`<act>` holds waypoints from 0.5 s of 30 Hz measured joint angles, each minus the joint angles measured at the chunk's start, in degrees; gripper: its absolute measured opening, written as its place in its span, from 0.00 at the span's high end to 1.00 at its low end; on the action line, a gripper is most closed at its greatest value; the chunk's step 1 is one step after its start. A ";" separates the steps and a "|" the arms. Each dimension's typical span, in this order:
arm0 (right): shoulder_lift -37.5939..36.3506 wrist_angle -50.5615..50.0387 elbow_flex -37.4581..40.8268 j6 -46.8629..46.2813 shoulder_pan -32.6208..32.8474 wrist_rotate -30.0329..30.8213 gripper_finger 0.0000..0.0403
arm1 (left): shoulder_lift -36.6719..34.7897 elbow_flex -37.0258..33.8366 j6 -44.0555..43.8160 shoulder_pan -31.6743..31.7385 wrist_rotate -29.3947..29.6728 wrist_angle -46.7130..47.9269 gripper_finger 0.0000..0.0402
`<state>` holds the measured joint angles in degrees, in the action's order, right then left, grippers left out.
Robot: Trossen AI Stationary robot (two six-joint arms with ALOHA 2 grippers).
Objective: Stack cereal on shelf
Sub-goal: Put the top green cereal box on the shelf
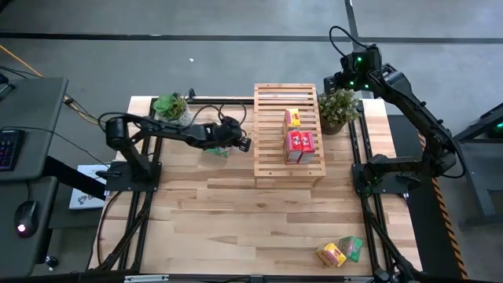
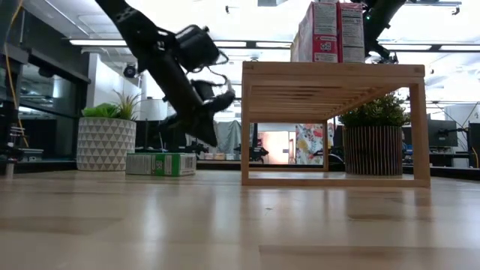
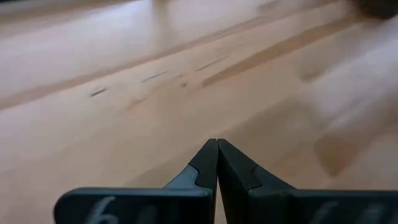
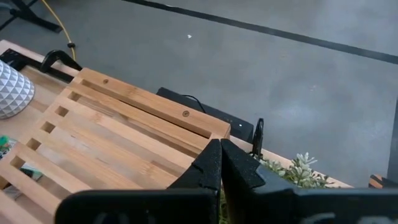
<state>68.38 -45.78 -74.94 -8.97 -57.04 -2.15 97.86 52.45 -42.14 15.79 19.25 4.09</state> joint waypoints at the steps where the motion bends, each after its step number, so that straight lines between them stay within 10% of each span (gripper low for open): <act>1: 0.00 -0.02 0.00 0.02 0.00 0.00 1.00 | 0.83 0.49 -1.27 -0.02 0.50 1.44 1.00; 15: 0.00 -0.25 -0.01 -0.04 0.00 -0.38 1.00 | 2.71 4.35 3.31 2.46 -1.29 13.32 1.00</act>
<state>68.38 -46.03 -74.95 -9.02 -57.04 -2.53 100.57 56.80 -38.83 18.25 17.96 17.42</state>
